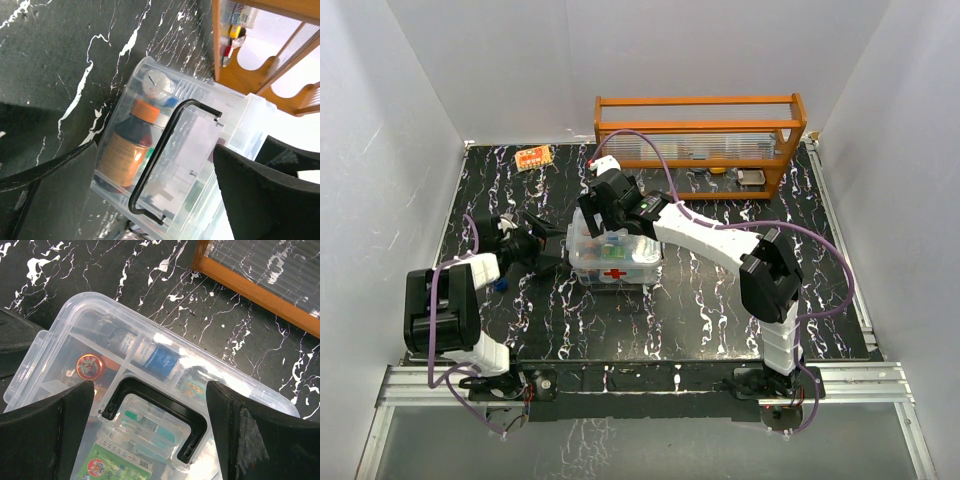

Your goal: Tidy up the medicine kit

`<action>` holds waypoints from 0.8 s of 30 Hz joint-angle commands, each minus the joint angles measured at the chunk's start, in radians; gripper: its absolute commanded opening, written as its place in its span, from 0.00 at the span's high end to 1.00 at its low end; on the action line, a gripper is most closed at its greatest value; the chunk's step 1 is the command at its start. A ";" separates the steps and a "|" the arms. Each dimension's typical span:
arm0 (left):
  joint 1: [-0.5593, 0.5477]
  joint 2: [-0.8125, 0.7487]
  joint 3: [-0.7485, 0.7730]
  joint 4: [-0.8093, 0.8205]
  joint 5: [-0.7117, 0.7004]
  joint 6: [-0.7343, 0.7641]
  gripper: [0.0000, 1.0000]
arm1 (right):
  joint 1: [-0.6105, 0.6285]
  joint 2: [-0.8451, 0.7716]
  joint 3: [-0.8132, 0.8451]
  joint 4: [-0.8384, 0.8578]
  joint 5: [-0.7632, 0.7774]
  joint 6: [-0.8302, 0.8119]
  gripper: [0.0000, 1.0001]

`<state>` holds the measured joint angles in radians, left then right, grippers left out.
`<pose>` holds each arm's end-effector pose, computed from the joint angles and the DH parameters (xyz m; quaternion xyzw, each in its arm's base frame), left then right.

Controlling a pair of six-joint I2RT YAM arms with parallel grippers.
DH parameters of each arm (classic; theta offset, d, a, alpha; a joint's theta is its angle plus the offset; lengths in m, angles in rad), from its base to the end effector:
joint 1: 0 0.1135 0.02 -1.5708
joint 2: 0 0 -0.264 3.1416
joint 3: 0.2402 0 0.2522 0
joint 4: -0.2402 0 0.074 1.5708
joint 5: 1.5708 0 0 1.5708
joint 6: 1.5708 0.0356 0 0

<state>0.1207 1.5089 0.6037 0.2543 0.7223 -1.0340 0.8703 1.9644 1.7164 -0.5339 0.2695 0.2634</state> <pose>0.2830 0.0106 0.1604 -0.3261 0.7880 -0.4673 0.2331 0.2975 0.3382 0.2790 -0.2241 0.8885 0.0999 0.3879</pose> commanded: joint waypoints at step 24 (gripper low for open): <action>0.014 -0.168 -0.098 0.099 -0.109 -0.391 0.01 | 0.015 0.004 -0.053 -0.112 -0.084 -0.046 0.04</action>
<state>0.1291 1.3827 0.5072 0.3363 0.6468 -1.4120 0.8707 1.9514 1.6966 -0.5167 0.2344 0.2310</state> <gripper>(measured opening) 0.985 0.959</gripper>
